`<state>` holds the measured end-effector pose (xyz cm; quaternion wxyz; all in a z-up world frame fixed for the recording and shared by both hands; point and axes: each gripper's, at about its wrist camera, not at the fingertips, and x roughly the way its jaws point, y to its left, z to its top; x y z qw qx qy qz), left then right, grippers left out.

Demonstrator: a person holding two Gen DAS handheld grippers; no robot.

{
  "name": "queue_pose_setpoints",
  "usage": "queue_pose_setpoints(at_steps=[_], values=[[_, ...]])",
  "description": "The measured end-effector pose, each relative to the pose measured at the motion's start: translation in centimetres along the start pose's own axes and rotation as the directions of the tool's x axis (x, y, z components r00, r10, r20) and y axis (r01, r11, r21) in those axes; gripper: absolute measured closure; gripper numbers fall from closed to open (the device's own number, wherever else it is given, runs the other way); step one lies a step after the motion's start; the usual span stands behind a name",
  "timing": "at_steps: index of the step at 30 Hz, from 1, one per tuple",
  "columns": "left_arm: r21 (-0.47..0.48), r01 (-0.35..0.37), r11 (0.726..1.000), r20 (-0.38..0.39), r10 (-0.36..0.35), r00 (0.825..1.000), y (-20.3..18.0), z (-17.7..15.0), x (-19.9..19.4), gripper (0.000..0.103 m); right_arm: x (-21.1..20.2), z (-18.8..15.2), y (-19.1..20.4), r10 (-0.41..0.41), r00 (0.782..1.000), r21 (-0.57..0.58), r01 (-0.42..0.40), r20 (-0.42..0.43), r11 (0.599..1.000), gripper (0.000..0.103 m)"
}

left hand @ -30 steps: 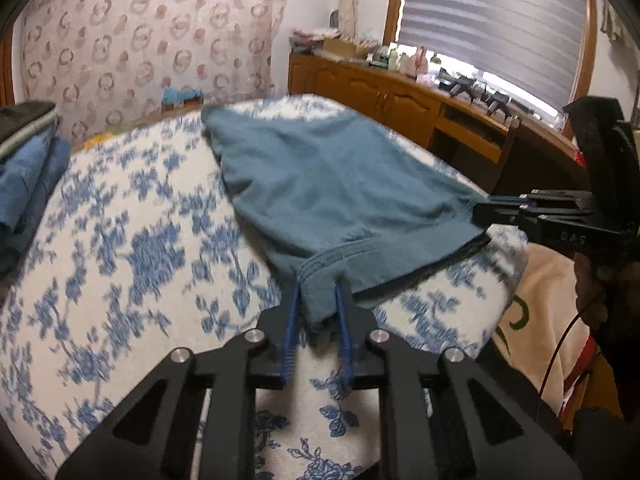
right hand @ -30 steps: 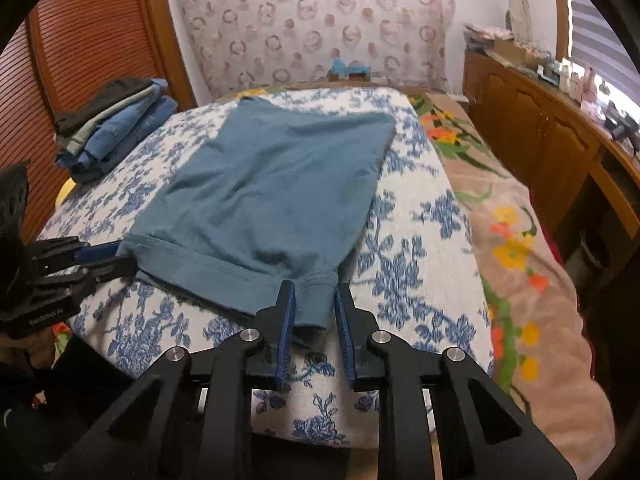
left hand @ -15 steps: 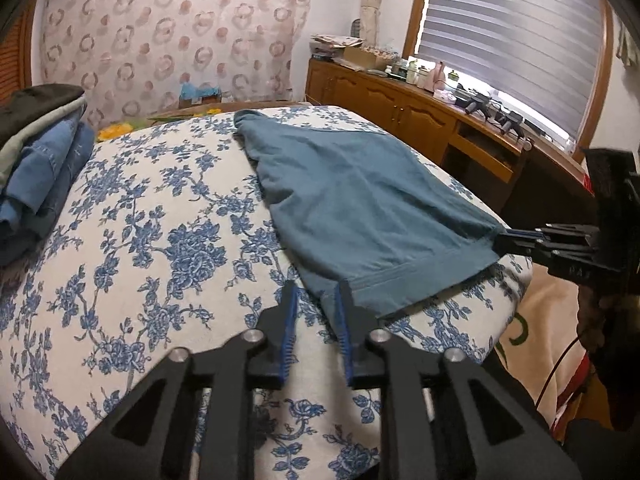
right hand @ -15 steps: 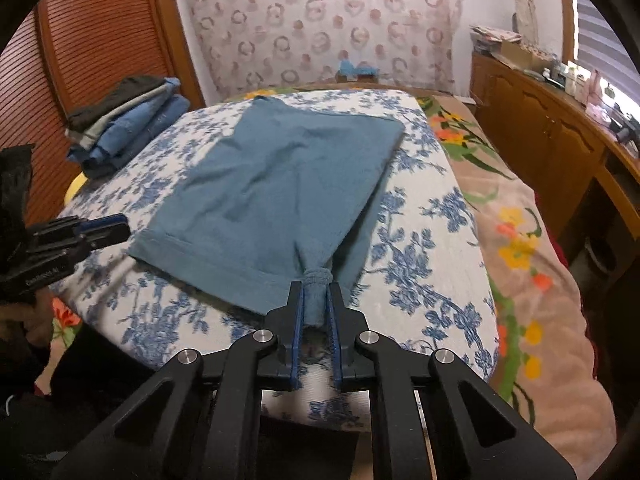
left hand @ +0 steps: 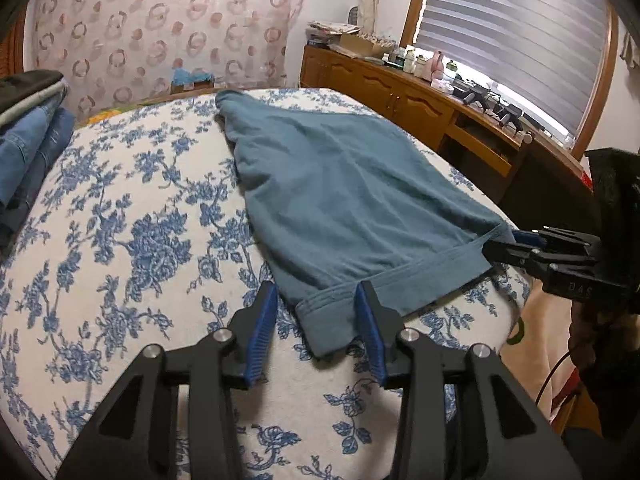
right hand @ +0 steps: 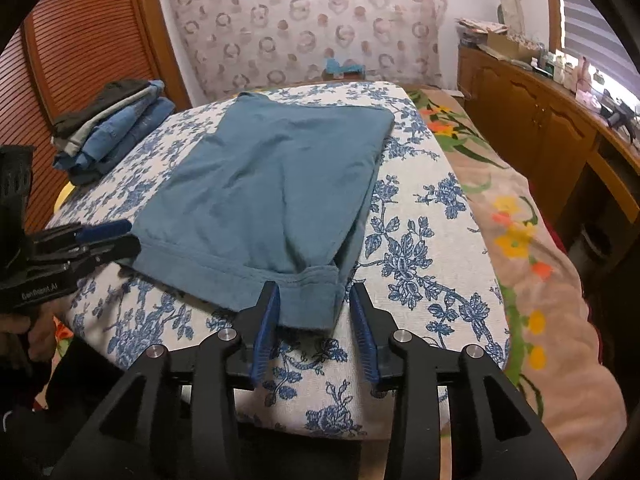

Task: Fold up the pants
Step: 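Hold the stacked hems with both grippers and adjust the grip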

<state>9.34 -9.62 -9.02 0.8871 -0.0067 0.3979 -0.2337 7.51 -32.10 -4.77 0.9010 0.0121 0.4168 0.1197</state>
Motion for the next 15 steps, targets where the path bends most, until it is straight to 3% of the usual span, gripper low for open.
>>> queue_pose_setpoints(at_steps=[9, 14, 15], values=[[0.005, -0.008, 1.000, 0.016, 0.008, 1.000, -0.09, -0.28, 0.04, 0.064, 0.45, -0.20, 0.61, -0.001, 1.000, 0.002, 0.001, 0.002, 1.000, 0.065], [0.013, -0.019, 1.000, 0.031, 0.018, 0.999, -0.43, -0.33, 0.25, 0.064, 0.53, -0.23, 0.36, 0.025, 1.000, 0.003, -0.025, 0.008, 1.000, 0.072], [0.011, -0.017, 1.000, 0.035, 0.017, 0.999, -0.42, -0.32, 0.27, 0.064, 0.48, -0.25, 0.42, 0.029, 1.000, -0.001, -0.029, 0.011, 1.000, 0.077]])
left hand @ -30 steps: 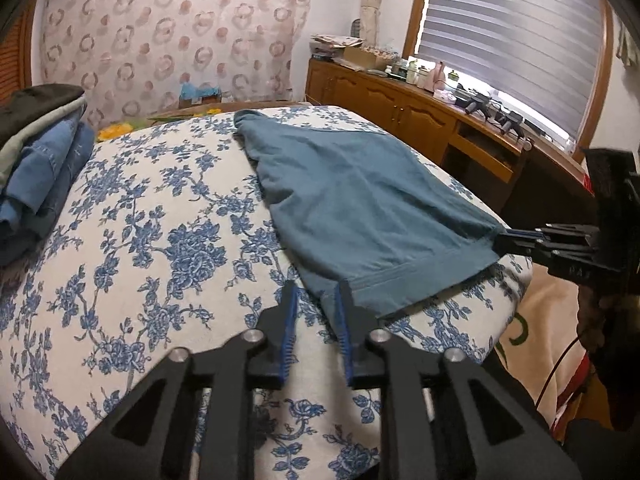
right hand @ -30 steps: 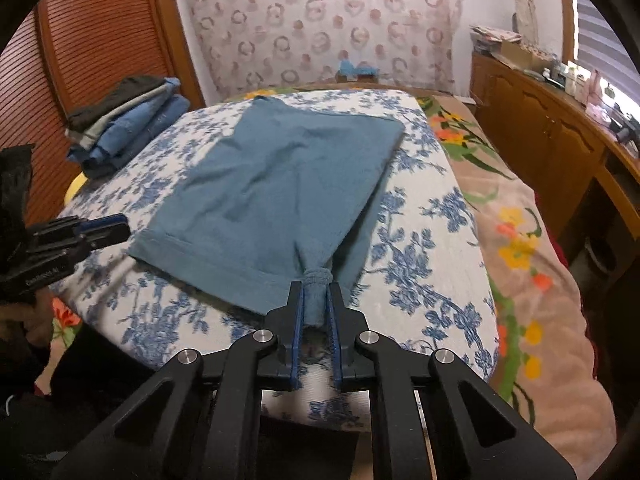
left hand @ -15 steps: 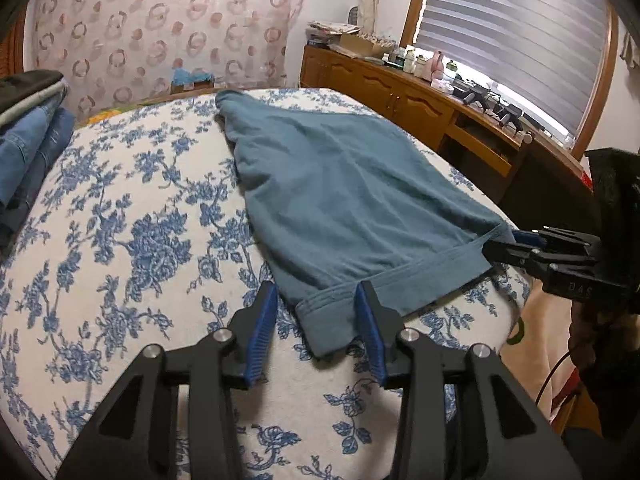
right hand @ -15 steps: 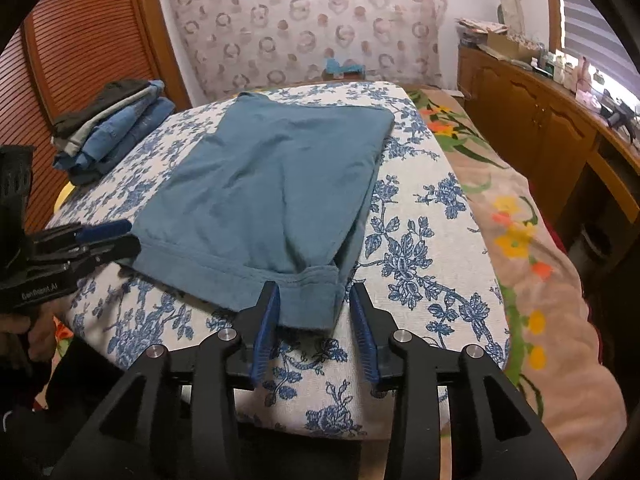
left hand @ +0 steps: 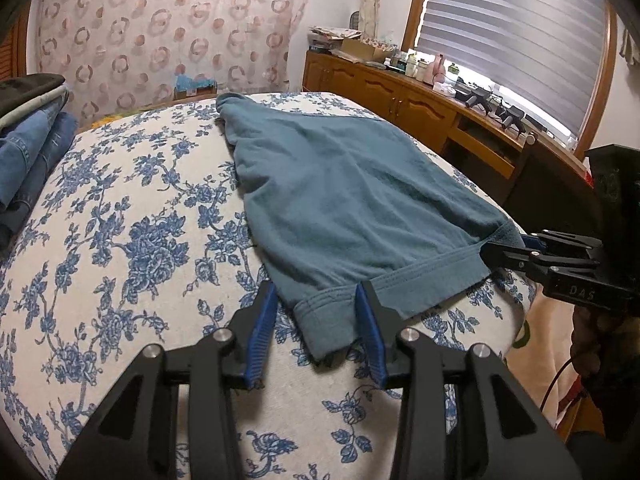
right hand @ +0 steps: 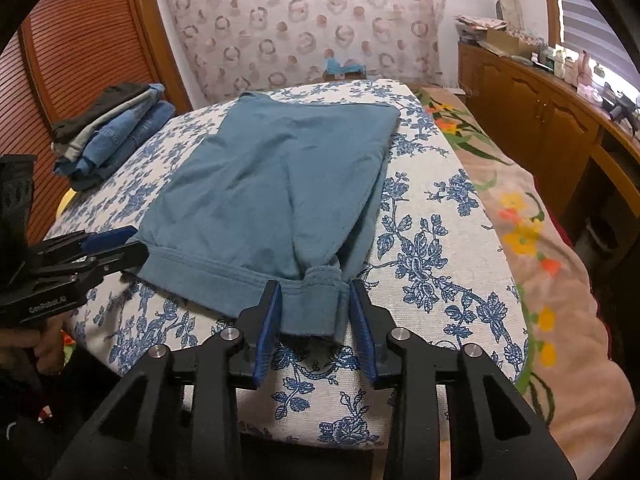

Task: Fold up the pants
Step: 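Hold the stacked hems with both grippers and adjust the grip, then lift the held hems with both grippers and carry them toward the waistband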

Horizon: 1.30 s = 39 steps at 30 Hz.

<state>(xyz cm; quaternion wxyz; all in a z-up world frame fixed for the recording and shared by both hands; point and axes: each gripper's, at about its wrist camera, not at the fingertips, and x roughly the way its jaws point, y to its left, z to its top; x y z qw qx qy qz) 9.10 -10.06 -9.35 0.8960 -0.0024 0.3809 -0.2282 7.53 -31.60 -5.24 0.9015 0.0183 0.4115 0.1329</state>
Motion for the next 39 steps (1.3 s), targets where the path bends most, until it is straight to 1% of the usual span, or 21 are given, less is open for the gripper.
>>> queue_pose_setpoints(at_steps=[1, 2, 3, 4, 5, 6, 8, 9, 10, 12, 15, 20, 25, 28, 32, 35, 39], values=[[-0.002, 0.001, 1.000, 0.003, -0.001, 1.000, 0.0, 0.0, 0.0, 0.064, -0.1, -0.1, 0.0, 0.009, 1.000, -0.004, -0.009, 0.005, 1.000, 0.083], [-0.002, -0.002, 1.000, 0.006, 0.002, 1.000, 0.0, -0.1, -0.1, 0.064, -0.2, -0.1, 0.0, 0.018, 1.000, -0.003, -0.018, 0.006, 1.000, 0.085], [-0.001, -0.006, 1.000, 0.008, 0.007, 1.000, 0.0, -0.1, -0.1, 0.064, -0.3, -0.1, -0.1, 0.028, 1.000, -0.002, -0.028, 0.010, 1.000, 0.089], [0.003, -0.006, 1.000, 0.009, 0.006, 1.000, -0.1, -0.2, -0.1, 0.073, -0.3, -0.1, -0.1, 0.044, 0.999, 0.001, -0.044, 0.016, 0.999, 0.094], [0.004, 0.013, 1.000, 0.007, -0.013, 1.000, -0.3, -0.3, -0.1, 0.076, -0.3, -0.1, -0.1, 0.057, 0.998, 0.006, -0.057, 0.021, 0.998, 0.094], [0.001, 0.012, 1.000, 0.008, -0.012, 1.000, -0.2, -0.3, -0.2, 0.077, -0.4, -0.1, -0.2, 0.057, 0.998, 0.009, -0.057, 0.025, 0.998, 0.095], [0.008, 0.015, 1.000, 0.009, -0.015, 1.000, -0.3, -0.3, -0.4, 0.084, -0.5, -0.1, -0.2, 0.068, 0.997, 0.016, -0.068, 0.039, 0.998, 0.095], [0.004, 0.019, 1.000, 0.011, -0.019, 1.000, -0.3, -0.2, -0.5, 0.089, -0.6, -0.1, -0.3, 0.077, 0.996, 0.020, -0.079, 0.047, 0.997, 0.095], [-0.003, 0.030, 1.000, 0.011, -0.030, 0.999, -0.3, 0.0, -0.7, 0.090, -0.8, 0.0, -0.3, 0.089, 0.994, 0.022, -0.091, 0.056, 0.996, 0.095], [-0.012, 0.053, 0.998, 0.025, -0.053, 0.998, -0.2, 0.2, -1.4, 0.092, -1.2, 0.3, -0.2, 0.095, 0.993, 0.020, -0.097, 0.073, 0.995, 0.095], [-0.010, 0.079, 0.997, 0.075, -0.078, 0.994, -0.4, 1.1, -3.3, 0.092, -2.3, 1.2, 0.1, 0.102, 0.990, 0.010, -0.104, 0.101, 0.995, 0.095], [0.026, 0.073, 0.997, 0.172, -0.076, 0.982, -1.0, 3.5, -7.4, 0.093, -5.0, 3.4, 1.1, 0.122, 0.978, -0.038, -0.117, 0.167, 0.992, 0.095], [0.055, 0.060, 0.997, 0.260, -0.073, 0.963, -0.8, 6.2, -11.4, 0.093, -8.0, 6.0, 2.6, 0.137, 0.961, -0.100, -0.116, 0.241, 0.988, 0.095], [0.069, 0.051, 0.996, 0.296, -0.069, 0.953, -0.5, 7.6, -13.3, 0.094, -9.9, 7.8, 3.6, 0.154, 0.947, -0.138, -0.119, 0.282, 0.983, 0.095], [0.091, 0.031, 0.995, 0.350, -0.061, 0.935, -0.4, 9.2, -16.3, 0.094, -12.2, 9.8, 5.1, 0.174, 0.929, -0.194, -0.114, 0.327, 0.974, 0.095], [0.105, 0.011, 0.994, 0.398, -0.052, 0.916, -0.4, 10.3, -18.9, 0.094, -13.8, 11.1, 6.3, 0.208, 0.913, -0.229, -0.132, 0.352, 0.965, 0.095], [0.112, 0.004, 0.994, 0.444, -0.054, 0.894, -0.3, 11.2, -21.5, 0.094, -15.3, 12.5, 7.7, 0.243, 0.891, -0.269, -0.144, 0.383, 0.952, 0.095]])
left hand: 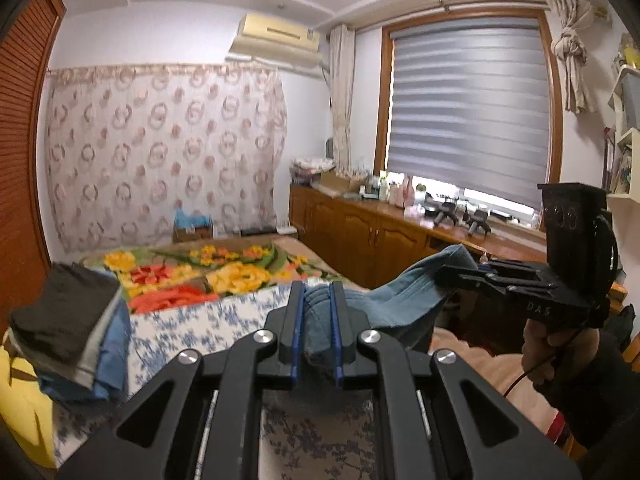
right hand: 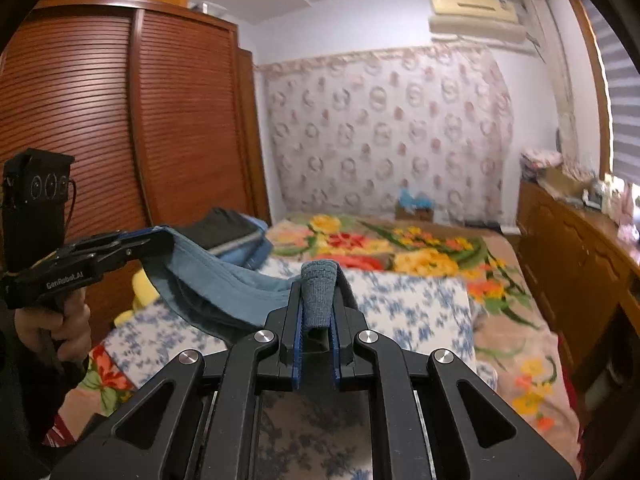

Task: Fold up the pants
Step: 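Lift the held hems with both grippers and carry them toward the waistband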

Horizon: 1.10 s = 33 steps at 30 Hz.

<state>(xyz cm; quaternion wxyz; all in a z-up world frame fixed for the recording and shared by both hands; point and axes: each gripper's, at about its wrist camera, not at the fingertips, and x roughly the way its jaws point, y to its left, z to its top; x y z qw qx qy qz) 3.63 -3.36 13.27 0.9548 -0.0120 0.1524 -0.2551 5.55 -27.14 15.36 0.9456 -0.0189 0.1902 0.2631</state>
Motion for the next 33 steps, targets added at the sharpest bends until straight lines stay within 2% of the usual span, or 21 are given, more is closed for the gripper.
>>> queue_pose_setpoints(at_steps=[3, 6, 10, 19, 23, 25, 27, 30, 33], values=[[-0.010, -0.009, 1.000, 0.018, 0.009, 1.000, 0.8, 0.6, -0.5, 0.094, 0.6, 1.2, 0.8, 0.027, 0.999, -0.010, -0.027, 0.020, 1.000, 0.095], [-0.030, -0.034, 0.999, -0.010, 0.033, 0.999, 2.3, -0.1, 0.5, 0.094, 2.4, 1.2, 1.4, 0.033, 0.999, -0.029, -0.032, 0.005, 0.999, 0.095], [-0.076, -0.094, 0.993, -0.082, 0.088, 0.993, 6.0, -2.1, 4.0, 0.094, 7.9, 0.8, 0.6, 0.036, 0.997, -0.026, -0.038, -0.075, 0.999, 0.095], [-0.115, -0.142, 0.983, -0.190, 0.119, 0.975, 11.4, -5.9, 11.3, 0.094, 17.2, -0.9, -2.0, 0.059, 0.980, -0.010, -0.061, -0.190, 0.998, 0.095], [-0.127, -0.157, 0.979, -0.228, 0.126, 0.966, 13.4, -6.3, 14.7, 0.094, 20.9, -1.2, -3.4, 0.058, 0.971, -0.009, -0.062, -0.233, 0.998, 0.095], [-0.135, -0.161, 0.978, -0.226, 0.127, 0.966, 14.5, -5.1, 16.2, 0.094, 22.7, 0.1, -4.3, 0.047, 0.970, -0.008, -0.050, -0.237, 0.999, 0.095], [-0.120, -0.164, 0.979, -0.189, 0.140, 0.972, 14.8, -2.5, 16.5, 0.094, 23.6, 1.9, -4.9, 0.045, 0.976, -0.015, -0.049, -0.214, 0.999, 0.095], [-0.082, -0.169, 0.982, -0.107, 0.160, 0.981, 14.8, 1.9, 15.8, 0.094, 23.4, 6.6, -6.0, 0.019, 0.993, -0.024, -0.022, -0.116, 0.999, 0.095], [-0.038, -0.172, 0.984, -0.042, 0.170, 0.984, 14.1, 5.1, 14.2, 0.094, 21.7, 9.8, -6.5, 0.019, 1.000, -0.012, -0.019, -0.024, 1.000, 0.095]])
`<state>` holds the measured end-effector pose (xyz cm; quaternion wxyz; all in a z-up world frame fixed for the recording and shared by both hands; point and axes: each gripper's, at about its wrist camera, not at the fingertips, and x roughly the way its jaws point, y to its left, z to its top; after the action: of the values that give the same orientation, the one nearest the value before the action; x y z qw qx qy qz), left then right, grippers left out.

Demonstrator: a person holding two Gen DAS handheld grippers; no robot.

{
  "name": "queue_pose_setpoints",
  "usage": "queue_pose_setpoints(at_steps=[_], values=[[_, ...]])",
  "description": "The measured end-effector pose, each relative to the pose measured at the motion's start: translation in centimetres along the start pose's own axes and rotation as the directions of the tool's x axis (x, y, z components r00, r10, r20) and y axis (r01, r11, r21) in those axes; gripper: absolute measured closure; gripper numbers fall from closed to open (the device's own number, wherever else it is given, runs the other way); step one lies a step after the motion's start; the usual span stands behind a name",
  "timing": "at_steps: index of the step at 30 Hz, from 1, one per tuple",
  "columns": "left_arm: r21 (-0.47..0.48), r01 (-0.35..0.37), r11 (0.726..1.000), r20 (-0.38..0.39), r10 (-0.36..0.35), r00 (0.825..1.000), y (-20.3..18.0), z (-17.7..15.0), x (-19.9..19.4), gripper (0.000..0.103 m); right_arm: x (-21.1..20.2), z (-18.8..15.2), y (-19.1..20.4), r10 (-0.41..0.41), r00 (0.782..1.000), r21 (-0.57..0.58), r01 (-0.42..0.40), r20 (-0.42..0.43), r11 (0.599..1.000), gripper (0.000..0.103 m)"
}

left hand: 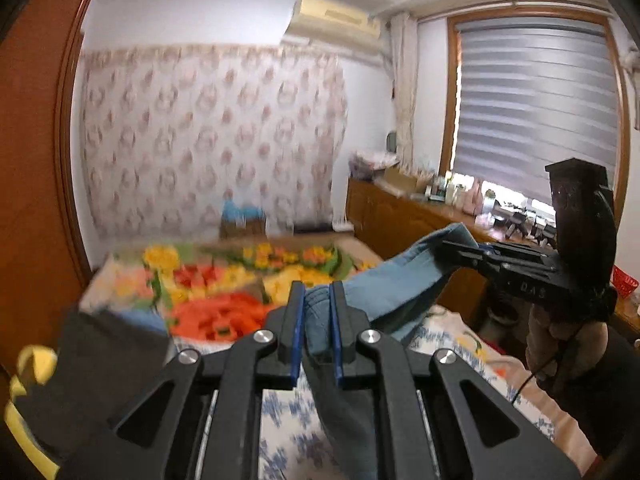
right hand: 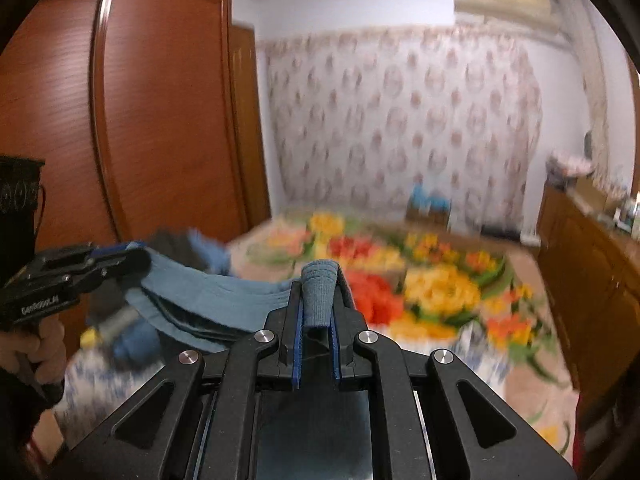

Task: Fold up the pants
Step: 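Lift the held hems with both grippers and carry them toward the waistband, then lower the hems onto the shorts and open both grippers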

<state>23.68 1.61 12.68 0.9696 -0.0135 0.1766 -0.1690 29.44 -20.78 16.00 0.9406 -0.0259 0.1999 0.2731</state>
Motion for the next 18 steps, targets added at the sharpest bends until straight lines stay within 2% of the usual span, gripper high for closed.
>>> queue_pose_setpoints(at_steps=[2, 5, 9, 14, 18], values=[[0.026, -0.005, 1.000, 0.011, 0.005, 1.000, -0.4, 0.4, -1.2, 0.094, -1.6, 1.0, -0.1, 0.017, 0.999, 0.018, -0.017, 0.030, 1.000, 0.095], [0.047, -0.002, 0.999, -0.013, 0.003, 1.000, -0.8, -1.2, -2.4, 0.094, -3.1, -0.1, 0.3, 0.021, 1.000, 0.018, -0.022, 0.020, 1.000, 0.095], [0.050, 0.005, 0.999, -0.111, 0.001, 0.994, -1.8, -6.3, -2.8, 0.094, -3.4, -4.5, 1.5, 0.008, 0.996, 0.017, -0.007, -0.084, 1.000, 0.095], [0.039, 0.022, 0.999, -0.229, -0.012, 0.973, -3.8, -13.3, -3.4, 0.094, -3.4, -13.2, 3.1, 0.005, 0.966, 0.023, 0.001, -0.258, 1.000, 0.095], [0.012, 0.030, 0.999, -0.283, -0.026, 0.959, -5.4, -17.2, -4.6, 0.094, -4.3, -17.6, 4.5, 0.010, 0.946, 0.030, 0.000, -0.324, 1.000, 0.095]])
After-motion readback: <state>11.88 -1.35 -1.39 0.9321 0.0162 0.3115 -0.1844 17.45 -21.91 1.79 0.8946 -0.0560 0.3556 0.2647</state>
